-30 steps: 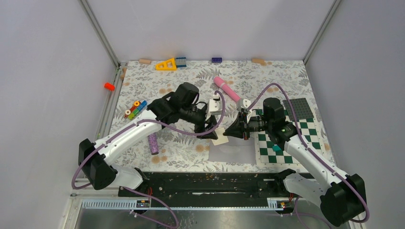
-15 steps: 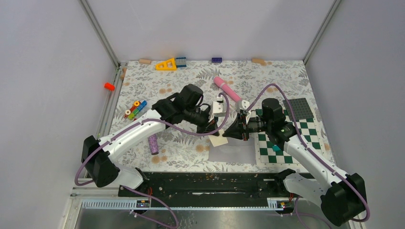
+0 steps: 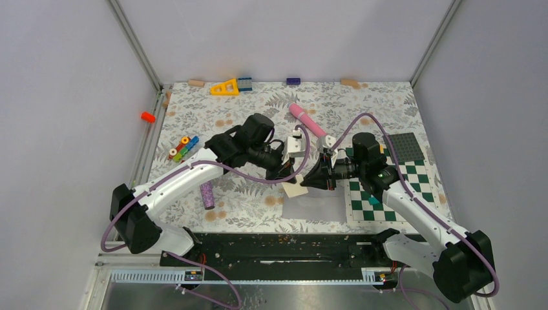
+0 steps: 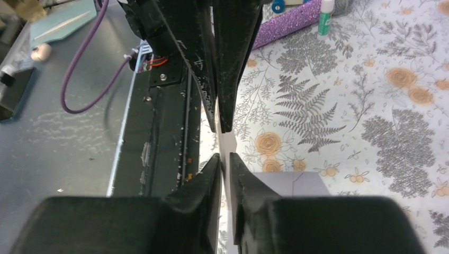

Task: Place the letter into the envelope and seal it
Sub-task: Fold the letter.

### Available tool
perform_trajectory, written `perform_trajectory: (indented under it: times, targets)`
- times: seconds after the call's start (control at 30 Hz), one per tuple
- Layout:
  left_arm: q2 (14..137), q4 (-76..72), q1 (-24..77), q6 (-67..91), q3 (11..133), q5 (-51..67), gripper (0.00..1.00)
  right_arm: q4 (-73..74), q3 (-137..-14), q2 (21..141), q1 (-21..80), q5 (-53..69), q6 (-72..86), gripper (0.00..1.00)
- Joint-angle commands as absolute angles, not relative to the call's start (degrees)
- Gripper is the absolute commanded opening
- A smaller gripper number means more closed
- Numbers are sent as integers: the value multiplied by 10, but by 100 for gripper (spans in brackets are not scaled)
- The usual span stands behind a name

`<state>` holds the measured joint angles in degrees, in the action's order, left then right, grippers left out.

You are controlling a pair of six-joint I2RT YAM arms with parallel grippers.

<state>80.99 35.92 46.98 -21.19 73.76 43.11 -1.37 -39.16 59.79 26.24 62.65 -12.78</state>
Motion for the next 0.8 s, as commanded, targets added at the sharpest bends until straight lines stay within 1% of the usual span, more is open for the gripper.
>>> perform_trajectory:
  times: [0.0,0.03,0.07,0.13,0.2,0.23,0.27,0.3,0.33,0.4,0.43,0.47,0.5,0.53,0.57,0.6,0.63,0.67,0.73,0.77]
  targets:
    - [782,333,464,-217,760,449,0,-23,-407,599,266,628,-126,39]
    - [782,333,463,-217,760,450,0,-23,-407,599,266,628,-127,44]
    - [781,333,462,-216,760,451,0,-22,-406,599,267,629,-127,38]
    - [778,333,459,-216,760,451,0,-16,-406,600,266,629,-133,1]
    - [775,333,456,-215,760,452,0,-6,-405,600,266,633,-143,0]
    - [773,333,455,-215,760,453,0,-6,-405,601,266,632,-144,3]
    - [772,333,454,-215,760,453,0,-7,-407,601,266,629,-144,27]
    - [771,333,453,-215,760,454,0,-7,-408,602,266,627,-144,38]
    - [770,333,452,-215,760,455,0,-5,-408,603,266,628,-145,33]
    - [769,332,450,-215,759,455,0,-4,-409,604,266,631,-150,1]
    - [768,333,450,-215,759,456,0,-4,-408,604,266,631,-152,0]
    - [768,333,449,-215,759,457,0,-4,-406,604,266,631,-154,3]
    - [767,333,447,-215,759,457,0,-4,-406,604,266,630,-155,19]
    - [767,333,445,-215,760,459,0,-4,-407,604,266,629,-154,28]
    - [766,333,445,-215,760,460,0,-4,-408,605,266,629,-154,12]
    - [766,333,444,-214,760,462,0,-4,-409,606,266,630,-154,0]
    - [765,333,443,-214,760,464,0,-4,-409,607,266,632,-154,0]
    - [765,332,443,-214,759,465,0,-3,-408,607,266,633,-155,1]
    - [764,332,442,-214,759,464,0,-4,-407,606,266,628,-151,39]
    - [764,332,441,-214,760,464,0,-4,-407,606,266,628,-150,40]
